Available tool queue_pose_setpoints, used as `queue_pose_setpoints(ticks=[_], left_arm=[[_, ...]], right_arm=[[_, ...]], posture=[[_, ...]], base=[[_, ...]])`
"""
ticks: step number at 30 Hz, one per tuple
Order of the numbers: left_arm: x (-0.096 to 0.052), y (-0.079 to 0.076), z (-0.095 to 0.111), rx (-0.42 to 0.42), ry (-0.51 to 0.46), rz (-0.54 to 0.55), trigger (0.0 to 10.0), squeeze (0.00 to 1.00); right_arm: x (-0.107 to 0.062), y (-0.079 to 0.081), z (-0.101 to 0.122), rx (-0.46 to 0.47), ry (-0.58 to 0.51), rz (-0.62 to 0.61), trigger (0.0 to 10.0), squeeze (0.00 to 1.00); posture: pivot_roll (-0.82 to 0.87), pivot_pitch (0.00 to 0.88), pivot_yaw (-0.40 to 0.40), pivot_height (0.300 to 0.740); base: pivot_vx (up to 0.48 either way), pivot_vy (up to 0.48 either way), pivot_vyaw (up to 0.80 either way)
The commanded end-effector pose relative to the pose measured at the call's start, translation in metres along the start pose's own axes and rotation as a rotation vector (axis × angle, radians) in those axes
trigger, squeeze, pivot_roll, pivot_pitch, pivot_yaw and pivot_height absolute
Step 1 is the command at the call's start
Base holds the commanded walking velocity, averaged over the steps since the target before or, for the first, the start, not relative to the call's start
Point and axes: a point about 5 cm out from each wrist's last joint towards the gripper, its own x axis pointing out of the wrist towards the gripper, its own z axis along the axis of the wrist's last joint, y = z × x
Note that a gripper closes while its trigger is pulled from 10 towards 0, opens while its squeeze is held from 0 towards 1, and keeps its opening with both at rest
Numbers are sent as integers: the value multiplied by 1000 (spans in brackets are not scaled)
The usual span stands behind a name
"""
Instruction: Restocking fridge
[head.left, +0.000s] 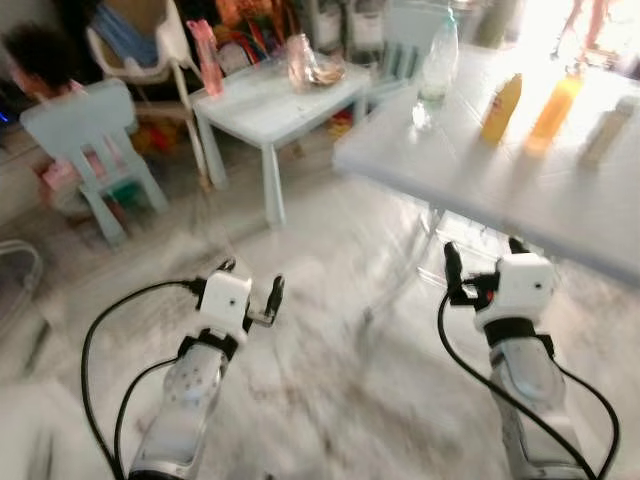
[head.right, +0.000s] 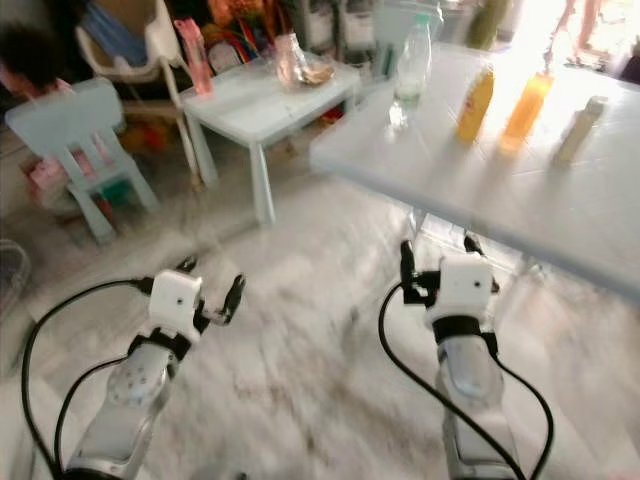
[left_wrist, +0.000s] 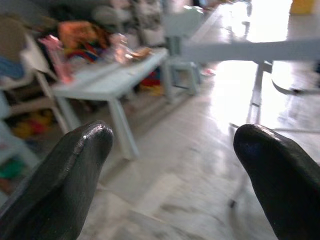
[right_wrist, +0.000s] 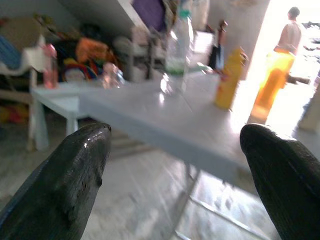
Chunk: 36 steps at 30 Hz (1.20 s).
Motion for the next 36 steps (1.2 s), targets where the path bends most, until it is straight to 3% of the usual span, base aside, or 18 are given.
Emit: queue_pose_setpoints(ticks=[1,7,36], left_arm=[[-2,12,-5,2,30,41,10000,0],[-1,14,-1,40,5,18,10000,0],[4,2,6,8,-25,-21,10000,0]], right_arm=[[3,10,1,20,-7,31,10000,0],[7,10,2,15,-15,37,10000,0],[6,9,4,-24,-27,20,10000,0]], posture=[[71,51,-5,740],[73,50,-2,740],[59,64,0,740]], base=[[450,0,0],[421,0,0],[440,0,-103]])
